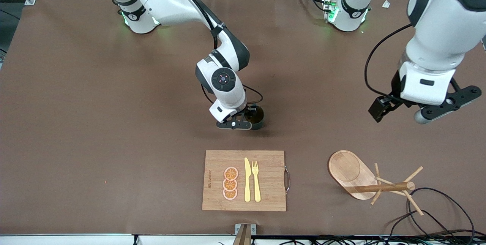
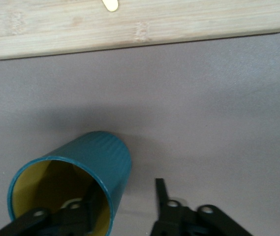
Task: Transfer cup from left to right arm and place
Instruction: 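Grasp the teal mug rim with the right gripper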
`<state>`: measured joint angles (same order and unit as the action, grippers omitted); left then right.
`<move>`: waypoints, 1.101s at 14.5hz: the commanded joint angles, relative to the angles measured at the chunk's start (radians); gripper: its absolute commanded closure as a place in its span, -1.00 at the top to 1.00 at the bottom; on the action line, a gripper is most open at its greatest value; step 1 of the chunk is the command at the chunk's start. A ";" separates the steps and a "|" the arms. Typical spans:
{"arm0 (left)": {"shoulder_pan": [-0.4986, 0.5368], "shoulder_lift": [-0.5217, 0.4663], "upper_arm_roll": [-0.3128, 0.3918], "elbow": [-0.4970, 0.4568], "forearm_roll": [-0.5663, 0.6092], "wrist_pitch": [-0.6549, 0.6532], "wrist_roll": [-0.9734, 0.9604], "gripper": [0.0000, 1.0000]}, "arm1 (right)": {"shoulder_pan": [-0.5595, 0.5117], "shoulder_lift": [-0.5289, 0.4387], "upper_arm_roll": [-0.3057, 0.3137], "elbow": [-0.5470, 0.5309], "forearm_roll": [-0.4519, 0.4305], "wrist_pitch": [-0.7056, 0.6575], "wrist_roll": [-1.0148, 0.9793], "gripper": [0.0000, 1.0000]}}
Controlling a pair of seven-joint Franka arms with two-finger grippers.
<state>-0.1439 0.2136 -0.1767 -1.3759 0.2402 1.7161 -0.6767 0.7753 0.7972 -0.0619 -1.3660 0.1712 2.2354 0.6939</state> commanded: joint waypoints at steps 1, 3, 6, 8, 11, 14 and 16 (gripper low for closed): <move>0.000 -0.040 0.002 -0.006 -0.012 -0.041 0.109 1.00 | 0.012 0.014 -0.009 0.024 -0.033 0.001 -0.083 -0.71; 0.042 -0.051 0.011 -0.006 -0.025 -0.041 0.173 1.00 | 0.010 0.013 -0.009 0.024 -0.035 0.001 -0.116 -0.99; 0.069 -0.088 0.055 -0.017 -0.131 -0.044 0.340 1.00 | 0.001 0.002 -0.010 0.024 -0.042 -0.005 -0.148 -0.99; 0.066 -0.112 0.098 -0.025 -0.151 -0.082 0.435 1.00 | -0.014 -0.021 -0.015 0.021 -0.062 -0.008 -0.291 -0.99; 0.090 -0.154 0.118 -0.052 -0.176 -0.154 0.538 1.00 | -0.070 -0.082 -0.016 -0.054 -0.062 -0.060 -0.529 -0.99; 0.144 -0.203 0.117 -0.113 -0.196 -0.159 0.638 1.00 | -0.157 -0.218 -0.019 -0.239 -0.064 -0.059 -0.809 -0.99; 0.185 -0.239 0.117 -0.156 -0.231 -0.177 0.692 1.00 | -0.206 -0.300 -0.019 -0.353 -0.082 -0.059 -0.962 -0.99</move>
<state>0.0032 0.0406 -0.0597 -1.4548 0.0537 1.5464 -0.0441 0.6183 0.6519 -0.0996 -1.5185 0.1140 2.1656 -0.1316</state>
